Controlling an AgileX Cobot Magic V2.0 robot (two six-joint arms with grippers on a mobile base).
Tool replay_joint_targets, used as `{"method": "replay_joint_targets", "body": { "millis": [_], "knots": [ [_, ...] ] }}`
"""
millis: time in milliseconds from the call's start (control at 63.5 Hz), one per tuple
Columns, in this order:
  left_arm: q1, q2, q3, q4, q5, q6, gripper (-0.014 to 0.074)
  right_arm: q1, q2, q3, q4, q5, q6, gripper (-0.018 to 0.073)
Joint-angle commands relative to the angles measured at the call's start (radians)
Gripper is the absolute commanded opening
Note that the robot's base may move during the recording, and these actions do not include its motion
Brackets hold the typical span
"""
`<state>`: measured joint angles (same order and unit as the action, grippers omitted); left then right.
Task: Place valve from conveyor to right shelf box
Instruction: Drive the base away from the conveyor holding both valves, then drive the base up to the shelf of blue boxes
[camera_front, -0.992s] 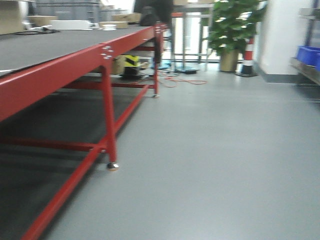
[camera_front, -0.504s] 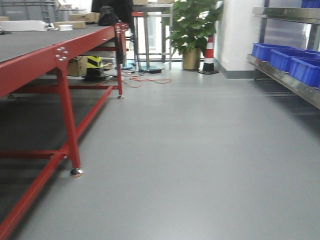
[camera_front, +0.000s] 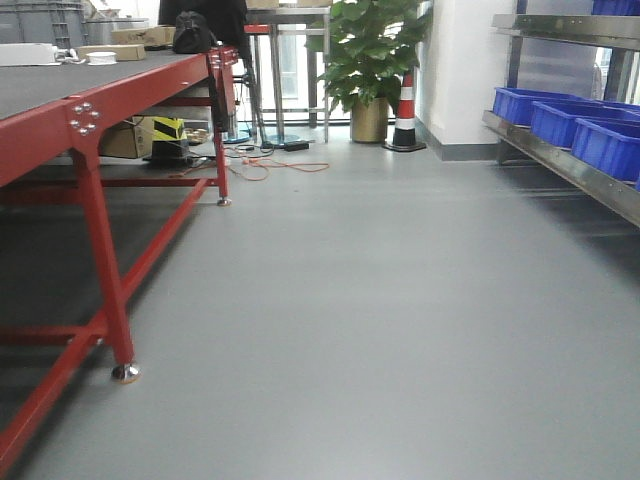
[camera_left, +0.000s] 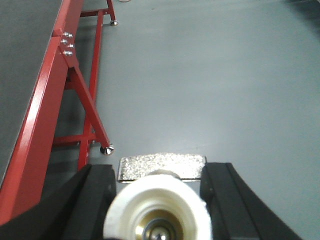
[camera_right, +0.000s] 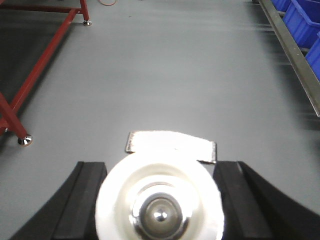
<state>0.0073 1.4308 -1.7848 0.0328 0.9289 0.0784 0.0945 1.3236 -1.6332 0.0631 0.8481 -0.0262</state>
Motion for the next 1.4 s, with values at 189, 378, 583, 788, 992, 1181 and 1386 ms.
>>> {"method": "replay_joint_targets", "body": {
  "millis": [189, 378, 583, 788, 992, 1181, 1386],
  "knots": [
    [-0.006, -0.007, -0.013, -0.003, -0.057, -0.004, -0.0111, -0.004, -0.017, -0.019, -0.010, -0.072, 0.000, -0.0152],
    [-0.006, -0.007, -0.013, -0.003, -0.057, -0.004, -0.0111, -0.004, -0.017, -0.019, -0.010, -0.072, 0.000, -0.0152],
    [-0.006, -0.007, -0.013, -0.003, -0.057, -0.004, -0.0111, -0.004, -0.017, -0.019, -0.010, -0.072, 0.000, -0.0152],
    [-0.006, -0.007, -0.013, -0.003, -0.057, -0.004, -0.0111, -0.004, -0.017, -0.019, -0.010, -0.074, 0.000, -0.0152],
    [-0.006, -0.007, -0.013, -0.003, -0.057, -0.004, -0.0111, -0.004, -0.017, -0.019, -0.010, -0.085, 0.000, -0.0152],
    [-0.006, -0.007, -0.013, -0.003, -0.057, -0.004, -0.0111, -0.004, -0.017, -0.019, -0.010, -0.112, 0.000, -0.0152],
    [-0.006, -0.007, -0.013, -0.003, -0.057, -0.004, -0.0111, -0.004, -0.017, -0.019, -0.010, -0.134, 0.000, -0.0152]
  ]
}}
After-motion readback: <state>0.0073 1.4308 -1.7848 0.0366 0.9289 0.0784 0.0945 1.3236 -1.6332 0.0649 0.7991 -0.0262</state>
